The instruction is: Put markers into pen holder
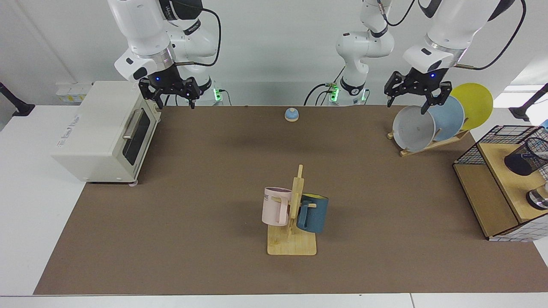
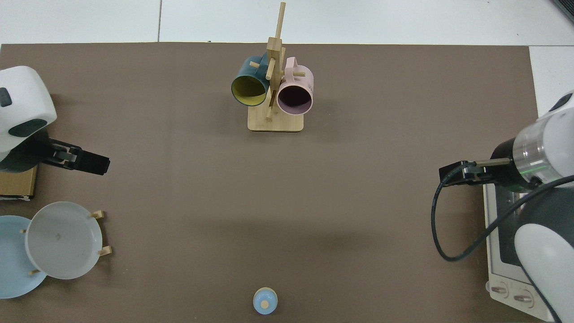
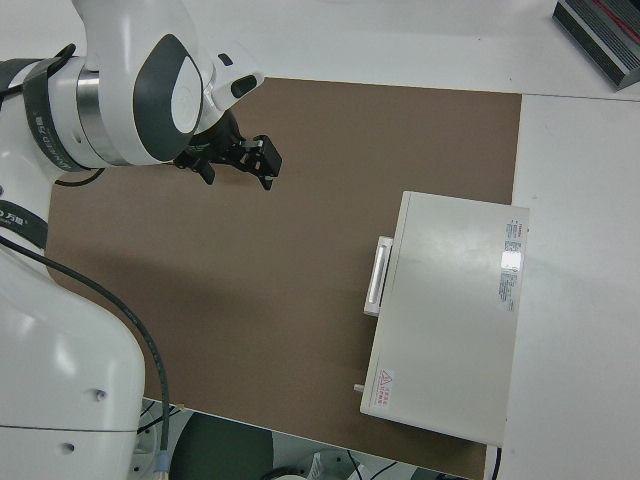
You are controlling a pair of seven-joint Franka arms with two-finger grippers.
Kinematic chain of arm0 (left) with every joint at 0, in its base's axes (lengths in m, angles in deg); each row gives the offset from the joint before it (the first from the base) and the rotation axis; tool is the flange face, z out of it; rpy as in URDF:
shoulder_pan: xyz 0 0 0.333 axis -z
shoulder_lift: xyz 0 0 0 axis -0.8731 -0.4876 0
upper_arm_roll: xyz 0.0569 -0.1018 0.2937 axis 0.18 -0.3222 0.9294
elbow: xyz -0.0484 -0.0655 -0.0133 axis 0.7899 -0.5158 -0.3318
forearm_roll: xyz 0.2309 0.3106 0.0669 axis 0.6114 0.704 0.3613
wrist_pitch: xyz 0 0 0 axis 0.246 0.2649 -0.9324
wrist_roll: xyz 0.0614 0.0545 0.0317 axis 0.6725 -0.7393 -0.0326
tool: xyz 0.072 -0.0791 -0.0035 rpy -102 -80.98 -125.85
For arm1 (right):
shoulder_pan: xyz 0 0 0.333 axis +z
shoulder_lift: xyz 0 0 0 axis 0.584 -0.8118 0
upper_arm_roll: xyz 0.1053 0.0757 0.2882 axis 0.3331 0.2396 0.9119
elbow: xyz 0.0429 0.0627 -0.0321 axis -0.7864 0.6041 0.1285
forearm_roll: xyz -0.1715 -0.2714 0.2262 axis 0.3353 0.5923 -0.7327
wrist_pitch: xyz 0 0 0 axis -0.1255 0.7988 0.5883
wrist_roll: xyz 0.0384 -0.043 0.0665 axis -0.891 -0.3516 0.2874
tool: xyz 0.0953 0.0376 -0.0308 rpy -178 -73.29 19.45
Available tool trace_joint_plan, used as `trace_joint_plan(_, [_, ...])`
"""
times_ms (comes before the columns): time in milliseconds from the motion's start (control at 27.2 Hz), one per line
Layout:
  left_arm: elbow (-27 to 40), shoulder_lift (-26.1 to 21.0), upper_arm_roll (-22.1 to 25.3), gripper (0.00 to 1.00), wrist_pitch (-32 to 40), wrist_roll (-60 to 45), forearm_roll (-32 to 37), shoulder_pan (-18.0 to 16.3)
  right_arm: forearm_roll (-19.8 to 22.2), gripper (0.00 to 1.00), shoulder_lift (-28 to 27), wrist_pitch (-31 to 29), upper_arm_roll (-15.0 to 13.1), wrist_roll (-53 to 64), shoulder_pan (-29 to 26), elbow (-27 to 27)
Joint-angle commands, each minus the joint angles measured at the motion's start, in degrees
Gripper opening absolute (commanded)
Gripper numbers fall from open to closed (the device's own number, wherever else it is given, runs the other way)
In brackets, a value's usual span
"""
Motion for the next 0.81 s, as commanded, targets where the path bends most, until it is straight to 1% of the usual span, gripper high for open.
trace_joint_plan(0, [1.84,2.13,0.98,1.0,1.13,-1.58,-1.07,-0.07,-0.88,0.99,0.45,0.47,0.31,-0.45,-0.77,-0.18])
trace_joint_plan(294, [2.81,2.57,5.63,1.0,0.26,-0.79,-0.63,0.54,-0.88,0.99,0.45,0.47,0.31,-0.45,-0.77,-0.18])
trace_joint_plan(404, [2.72,2.57,7.74,1.0,0.17,-0.7,-0.28,1.42,-0.88,0.99,0.45,0.47,0.31,-0.45,-0.77,-0.18])
trace_joint_plan(771, [2.11,2.48,8.1,1.0,0.17,-0.53,0.6,1.95,-0.88,0.99,0.45,0.47,0.31,-0.45,-0.77,-0.18])
